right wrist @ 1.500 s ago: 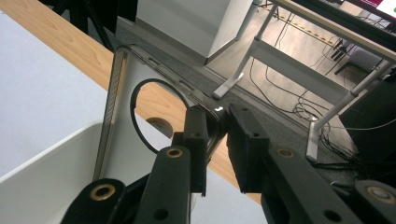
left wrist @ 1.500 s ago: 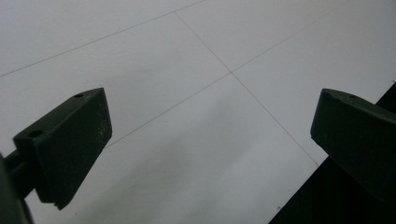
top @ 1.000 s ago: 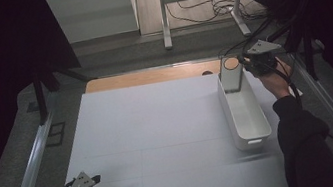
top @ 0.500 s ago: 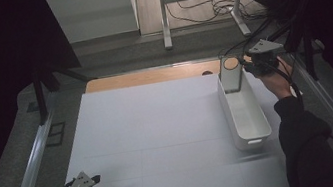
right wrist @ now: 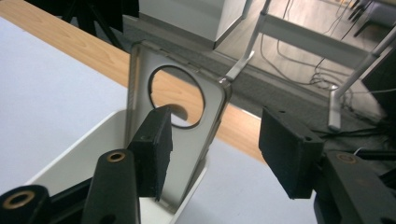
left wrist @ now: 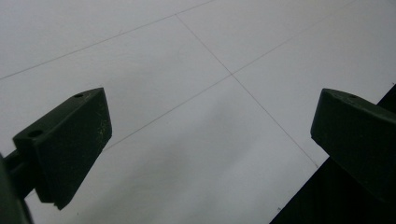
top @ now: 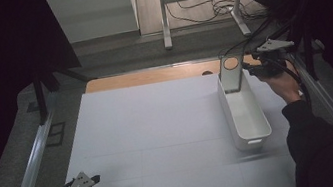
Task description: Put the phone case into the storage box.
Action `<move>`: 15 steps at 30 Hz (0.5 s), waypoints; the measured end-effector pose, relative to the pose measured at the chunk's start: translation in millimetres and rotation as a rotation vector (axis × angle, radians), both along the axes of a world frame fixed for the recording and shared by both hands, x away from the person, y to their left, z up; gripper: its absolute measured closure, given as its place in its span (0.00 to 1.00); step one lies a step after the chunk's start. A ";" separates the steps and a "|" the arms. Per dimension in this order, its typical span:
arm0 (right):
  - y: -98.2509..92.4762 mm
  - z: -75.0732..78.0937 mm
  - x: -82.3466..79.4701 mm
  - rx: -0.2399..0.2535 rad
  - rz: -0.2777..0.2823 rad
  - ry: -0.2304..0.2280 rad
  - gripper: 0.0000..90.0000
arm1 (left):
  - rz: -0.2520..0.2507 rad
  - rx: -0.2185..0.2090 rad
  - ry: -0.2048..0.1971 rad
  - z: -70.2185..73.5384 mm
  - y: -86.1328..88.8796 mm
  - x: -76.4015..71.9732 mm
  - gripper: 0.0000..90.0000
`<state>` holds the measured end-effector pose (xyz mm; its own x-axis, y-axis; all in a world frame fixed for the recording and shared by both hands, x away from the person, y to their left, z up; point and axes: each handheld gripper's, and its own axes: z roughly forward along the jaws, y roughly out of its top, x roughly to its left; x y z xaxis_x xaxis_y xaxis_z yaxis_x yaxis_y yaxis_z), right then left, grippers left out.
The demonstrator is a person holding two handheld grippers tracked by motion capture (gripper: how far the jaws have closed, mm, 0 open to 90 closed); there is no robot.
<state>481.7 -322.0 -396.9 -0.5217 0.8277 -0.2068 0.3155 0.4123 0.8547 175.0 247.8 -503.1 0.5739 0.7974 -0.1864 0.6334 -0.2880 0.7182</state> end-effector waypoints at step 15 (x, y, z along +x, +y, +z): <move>5.0 -3.2 -22.6 0.041 0.027 0.103 0.42 | 0.016 0.007 -0.020 1.0 1.2 -1.9 0.00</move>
<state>459.1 -317.0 -400.1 -0.5609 0.8196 -0.1170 0.3916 0.3872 0.8347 173.1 249.0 -502.1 0.5644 0.8080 -0.1692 0.6237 -0.2831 0.7286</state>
